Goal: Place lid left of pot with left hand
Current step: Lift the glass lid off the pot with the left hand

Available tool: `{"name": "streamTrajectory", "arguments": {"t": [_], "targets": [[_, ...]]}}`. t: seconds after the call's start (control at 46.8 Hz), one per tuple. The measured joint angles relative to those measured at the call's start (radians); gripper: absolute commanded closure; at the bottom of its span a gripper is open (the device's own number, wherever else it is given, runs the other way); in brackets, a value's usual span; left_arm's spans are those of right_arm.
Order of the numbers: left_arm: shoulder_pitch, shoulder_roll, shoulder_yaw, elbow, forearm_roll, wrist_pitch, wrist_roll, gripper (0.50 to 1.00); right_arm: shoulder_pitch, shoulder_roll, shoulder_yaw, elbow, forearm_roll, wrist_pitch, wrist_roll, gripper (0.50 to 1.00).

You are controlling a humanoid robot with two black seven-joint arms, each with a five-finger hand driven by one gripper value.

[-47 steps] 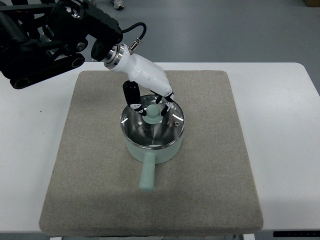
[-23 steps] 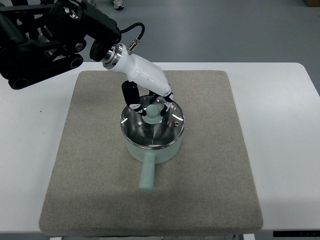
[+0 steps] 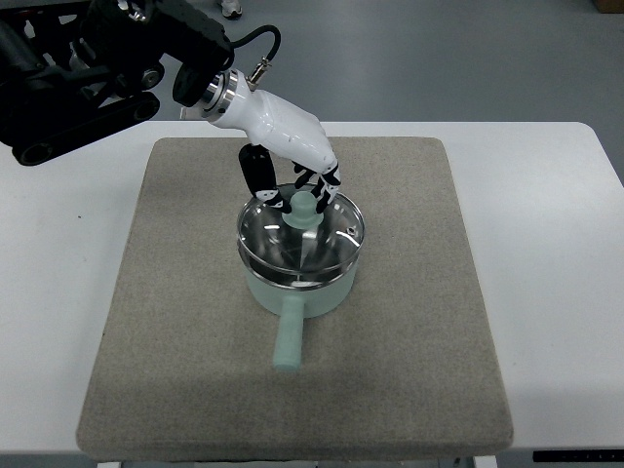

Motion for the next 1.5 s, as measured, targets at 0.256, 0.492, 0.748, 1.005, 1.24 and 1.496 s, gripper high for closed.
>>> {"name": "streamTrajectory", "arguments": {"t": [0.256, 0.492, 0.748, 1.005, 1.24, 1.496], "targets": [[-0.008, 0.000, -0.006, 0.001, 0.001, 0.001, 0.000, 1.000, 0.000, 0.000, 0.000, 0.000, 0.000, 0.000, 0.000, 0.576], [-0.020, 0.014, -0.025, 0.011, 0.003, 0.001, 0.000, 1.000, 0.000, 0.000, 0.000, 0.000, 0.000, 0.000, 0.000, 0.576], [-0.036, 0.071, -0.025, 0.061, 0.009, 0.001, 0.000, 1.000, 0.000, 0.000, 0.000, 0.000, 0.000, 0.000, 0.000, 0.579], [-0.019, 0.147, -0.004, 0.156, 0.011, 0.050, 0.000, 1.000, 0.000, 0.000, 0.000, 0.000, 0.000, 0.000, 0.000, 0.576], [-0.010, 0.268, 0.052, 0.157, 0.012, 0.077, 0.000, 1.000, 0.000, 0.000, 0.000, 0.000, 0.000, 0.000, 0.000, 0.576], [-0.005, 0.345, 0.151, 0.139, 0.008, 0.137, 0.000, 1.000, 0.000, 0.000, 0.000, 0.000, 0.000, 0.000, 0.000, 0.576]]}}
